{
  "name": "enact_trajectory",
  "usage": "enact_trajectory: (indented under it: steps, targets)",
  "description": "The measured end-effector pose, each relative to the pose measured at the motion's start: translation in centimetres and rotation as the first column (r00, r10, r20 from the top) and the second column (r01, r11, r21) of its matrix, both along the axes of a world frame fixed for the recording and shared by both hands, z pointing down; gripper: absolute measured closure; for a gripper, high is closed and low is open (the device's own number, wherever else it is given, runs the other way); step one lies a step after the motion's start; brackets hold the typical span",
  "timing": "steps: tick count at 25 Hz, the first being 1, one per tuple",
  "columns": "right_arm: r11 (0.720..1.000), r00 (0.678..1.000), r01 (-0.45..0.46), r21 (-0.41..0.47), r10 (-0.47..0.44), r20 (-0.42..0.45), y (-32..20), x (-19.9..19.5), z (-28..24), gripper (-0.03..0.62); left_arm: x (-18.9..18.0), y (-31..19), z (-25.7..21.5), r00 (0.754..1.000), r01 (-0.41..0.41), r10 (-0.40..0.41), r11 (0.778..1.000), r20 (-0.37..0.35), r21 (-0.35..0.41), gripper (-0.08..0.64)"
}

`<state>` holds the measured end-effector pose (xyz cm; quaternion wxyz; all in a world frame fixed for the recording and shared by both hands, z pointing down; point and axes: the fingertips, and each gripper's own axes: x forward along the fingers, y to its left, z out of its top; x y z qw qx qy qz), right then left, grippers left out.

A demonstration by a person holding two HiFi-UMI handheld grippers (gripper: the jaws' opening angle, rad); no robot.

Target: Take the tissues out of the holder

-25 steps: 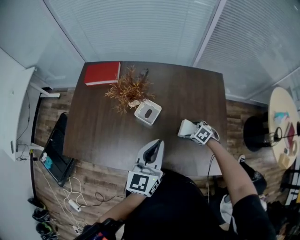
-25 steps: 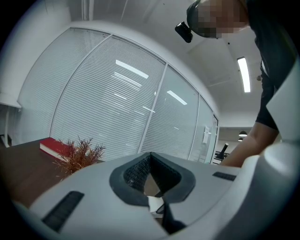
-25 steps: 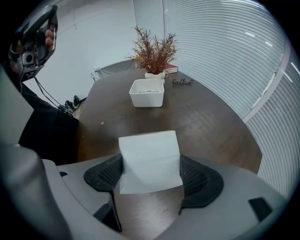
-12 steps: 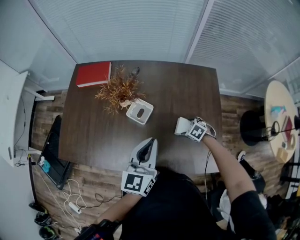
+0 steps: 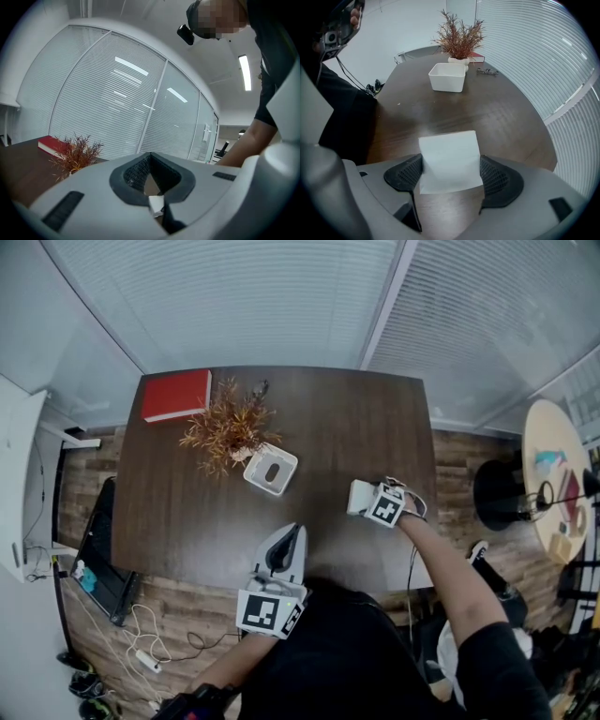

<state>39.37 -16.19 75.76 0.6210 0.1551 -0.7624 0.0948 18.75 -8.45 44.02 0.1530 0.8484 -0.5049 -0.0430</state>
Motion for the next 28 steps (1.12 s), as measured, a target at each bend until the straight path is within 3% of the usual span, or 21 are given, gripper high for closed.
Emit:
enact_trajectory:
  steps: [8, 17, 28]
  targets:
    - [1.000, 0.999, -0.012, 0.009, 0.013, -0.033, -0.1, 1.1, 1.1, 0.199, -0.5, 0.2, 0.3, 1.000, 0.009, -0.009, 1.000, -0.002, -0.005, 0.561]
    - [0.997, 0.997, -0.082, -0.016, 0.082, -0.004, 0.2, 1.9, 1.6, 0.199, 0.1, 0.5, 0.4, 1.000, -0.014, 0.014, 1.000, 0.001, -0.003, 0.561]
    - [0.998, 0.998, -0.045, 0.039, 0.044, 0.041, 0.0, 1.3, 0.3, 0.198, 0.6, 0.6, 0.0, 1.000, -0.020, 0.020, 1.000, 0.010, 0.001, 0.561]
